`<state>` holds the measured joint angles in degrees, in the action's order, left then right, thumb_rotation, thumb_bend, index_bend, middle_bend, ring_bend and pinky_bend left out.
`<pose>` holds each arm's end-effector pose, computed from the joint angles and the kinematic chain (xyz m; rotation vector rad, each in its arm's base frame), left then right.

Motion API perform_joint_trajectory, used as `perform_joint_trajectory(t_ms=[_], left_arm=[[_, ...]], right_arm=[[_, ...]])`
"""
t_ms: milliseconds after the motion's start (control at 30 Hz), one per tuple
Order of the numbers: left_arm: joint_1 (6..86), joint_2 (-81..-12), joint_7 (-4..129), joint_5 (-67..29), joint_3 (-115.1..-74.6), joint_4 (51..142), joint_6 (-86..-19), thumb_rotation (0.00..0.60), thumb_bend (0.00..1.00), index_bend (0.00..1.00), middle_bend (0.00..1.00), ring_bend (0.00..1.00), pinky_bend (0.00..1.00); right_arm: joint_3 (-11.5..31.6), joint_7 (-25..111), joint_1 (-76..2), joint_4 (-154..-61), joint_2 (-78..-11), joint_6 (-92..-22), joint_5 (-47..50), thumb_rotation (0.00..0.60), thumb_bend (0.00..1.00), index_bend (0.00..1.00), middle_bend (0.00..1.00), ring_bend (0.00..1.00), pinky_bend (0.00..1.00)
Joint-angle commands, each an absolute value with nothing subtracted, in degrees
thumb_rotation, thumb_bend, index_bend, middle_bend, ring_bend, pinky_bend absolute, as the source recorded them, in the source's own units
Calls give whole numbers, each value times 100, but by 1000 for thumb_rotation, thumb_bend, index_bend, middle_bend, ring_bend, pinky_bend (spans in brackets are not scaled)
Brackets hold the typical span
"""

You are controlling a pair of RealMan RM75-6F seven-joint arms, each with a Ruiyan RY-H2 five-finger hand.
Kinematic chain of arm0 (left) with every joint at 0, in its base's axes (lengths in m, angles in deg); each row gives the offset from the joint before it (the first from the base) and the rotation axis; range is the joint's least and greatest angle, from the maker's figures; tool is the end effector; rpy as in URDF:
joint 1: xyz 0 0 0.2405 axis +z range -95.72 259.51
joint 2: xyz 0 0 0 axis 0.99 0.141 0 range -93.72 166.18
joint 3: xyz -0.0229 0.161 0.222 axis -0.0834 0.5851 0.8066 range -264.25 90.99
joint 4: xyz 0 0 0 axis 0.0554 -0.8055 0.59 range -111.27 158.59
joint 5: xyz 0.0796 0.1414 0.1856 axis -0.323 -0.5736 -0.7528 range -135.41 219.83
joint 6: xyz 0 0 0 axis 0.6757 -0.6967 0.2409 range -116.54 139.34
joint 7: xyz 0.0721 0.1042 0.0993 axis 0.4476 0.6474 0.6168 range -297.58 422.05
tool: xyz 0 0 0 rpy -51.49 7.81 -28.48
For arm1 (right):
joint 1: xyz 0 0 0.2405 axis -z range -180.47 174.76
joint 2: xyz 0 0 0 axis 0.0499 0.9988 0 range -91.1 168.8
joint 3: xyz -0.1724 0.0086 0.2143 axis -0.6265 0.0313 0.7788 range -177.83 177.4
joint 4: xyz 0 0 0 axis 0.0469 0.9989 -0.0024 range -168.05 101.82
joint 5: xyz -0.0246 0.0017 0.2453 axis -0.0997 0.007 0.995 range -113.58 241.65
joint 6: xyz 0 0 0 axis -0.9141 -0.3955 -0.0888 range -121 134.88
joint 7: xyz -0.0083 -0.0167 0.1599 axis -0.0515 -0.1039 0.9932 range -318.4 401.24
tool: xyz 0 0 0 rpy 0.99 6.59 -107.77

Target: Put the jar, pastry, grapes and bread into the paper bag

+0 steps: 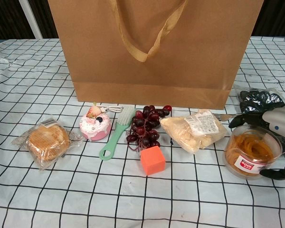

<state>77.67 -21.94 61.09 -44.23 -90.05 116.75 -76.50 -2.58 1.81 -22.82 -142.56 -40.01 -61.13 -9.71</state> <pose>-0.3448 0.2013 0.1777 -1.3728 -0.8045 -0.8911 -0.2074 -0.2145 -0.0214 1.8904 -0.9245 0.7024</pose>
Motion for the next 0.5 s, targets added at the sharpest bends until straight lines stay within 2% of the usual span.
perform_joint_trajectory(t_ms=[33, 500], left_arm=[[7768, -2191, 6102, -4425, -9007, 11673, -7655, 600, 105, 138, 74, 28, 105], [7762, -2219, 6129, -4405, -9023, 11653, -7656, 600, 105, 139, 74, 28, 106]], right_arm=[[-266, 179, -2276, -14248, -4007, -6116, -958, 600, 177, 194, 166, 210, 203], [-278, 223, -2295, -14189, -4056, -6091, -965, 600, 177, 193, 170, 224, 203]])
